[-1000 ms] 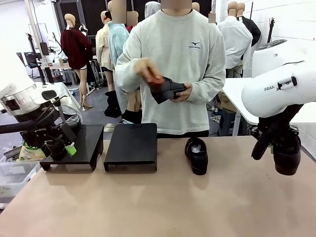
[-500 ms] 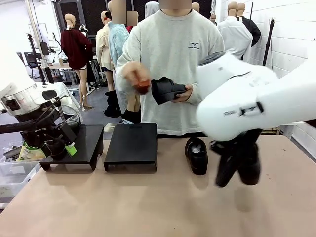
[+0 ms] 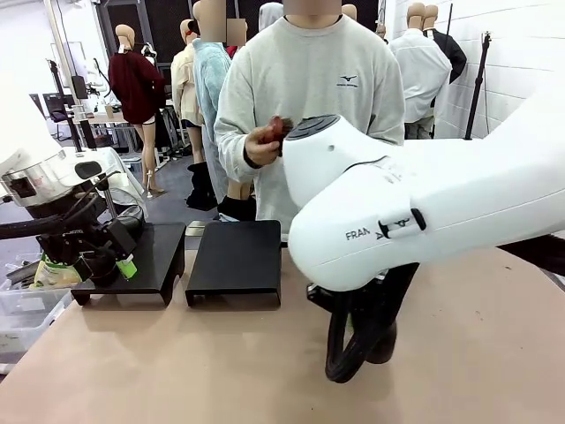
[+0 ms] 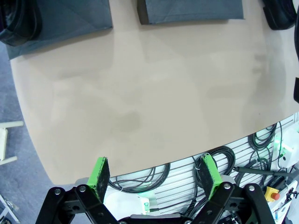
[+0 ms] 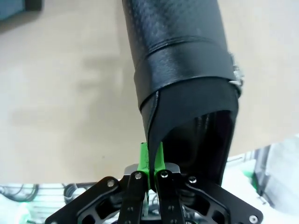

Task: Organize the shoes by placing them on the stand.
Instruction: Pick up one Shoe and place it in the middle of the table, then place the Shoe from the middle of the table onto the Shoes Stand.

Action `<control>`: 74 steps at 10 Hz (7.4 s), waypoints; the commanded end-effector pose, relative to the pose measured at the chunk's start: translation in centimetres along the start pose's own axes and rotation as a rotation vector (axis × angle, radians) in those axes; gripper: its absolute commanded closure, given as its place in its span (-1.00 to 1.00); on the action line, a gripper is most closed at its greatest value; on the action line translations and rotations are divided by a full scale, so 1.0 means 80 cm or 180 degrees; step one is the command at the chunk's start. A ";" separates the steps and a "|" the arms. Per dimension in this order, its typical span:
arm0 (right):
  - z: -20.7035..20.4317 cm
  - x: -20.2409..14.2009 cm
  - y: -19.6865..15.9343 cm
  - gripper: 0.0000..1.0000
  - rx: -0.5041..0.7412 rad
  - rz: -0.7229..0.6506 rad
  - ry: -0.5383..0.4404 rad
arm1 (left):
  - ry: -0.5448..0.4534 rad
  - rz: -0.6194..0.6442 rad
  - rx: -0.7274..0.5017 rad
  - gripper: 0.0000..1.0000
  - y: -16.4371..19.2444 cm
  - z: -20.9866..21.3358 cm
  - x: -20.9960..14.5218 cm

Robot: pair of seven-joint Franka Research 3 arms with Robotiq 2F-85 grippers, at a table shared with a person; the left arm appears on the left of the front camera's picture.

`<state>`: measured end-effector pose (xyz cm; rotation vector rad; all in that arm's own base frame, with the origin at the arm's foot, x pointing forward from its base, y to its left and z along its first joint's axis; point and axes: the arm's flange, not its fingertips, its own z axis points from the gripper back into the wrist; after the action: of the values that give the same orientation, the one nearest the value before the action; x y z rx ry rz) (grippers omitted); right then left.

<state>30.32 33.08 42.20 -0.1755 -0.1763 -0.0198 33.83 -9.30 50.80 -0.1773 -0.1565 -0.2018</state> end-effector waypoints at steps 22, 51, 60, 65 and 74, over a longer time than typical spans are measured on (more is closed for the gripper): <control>-0.053 0.018 0.055 -1.00 0.0893 0.0205 0.0746 | 0.0003 -0.0015 -0.0063 -1.00 0.003 0.000 -0.001; 0.023 0.034 -0.335 -1.00 0.1198 0.0337 0.0569 | -0.0340 0.1602 -0.0438 -1.00 -0.338 -0.148 -0.035; 0.023 0.034 -0.335 -1.00 0.1198 0.0337 0.0569 | -0.0348 0.0861 0.0126 -1.00 -0.390 -0.223 -0.017; 0.023 0.034 -0.335 -1.00 0.1198 0.0337 0.0569 | -0.0361 0.0713 0.0407 -1.00 -0.396 -0.246 -0.008; 0.023 0.034 -0.335 -1.00 0.1198 0.0337 0.0569 | -0.0166 0.0645 0.0375 1.00 -0.408 -0.262 -0.005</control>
<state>31.61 7.21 48.94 0.1921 0.0068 0.0863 29.10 -43.76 35.51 -0.0928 -0.1919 -0.0069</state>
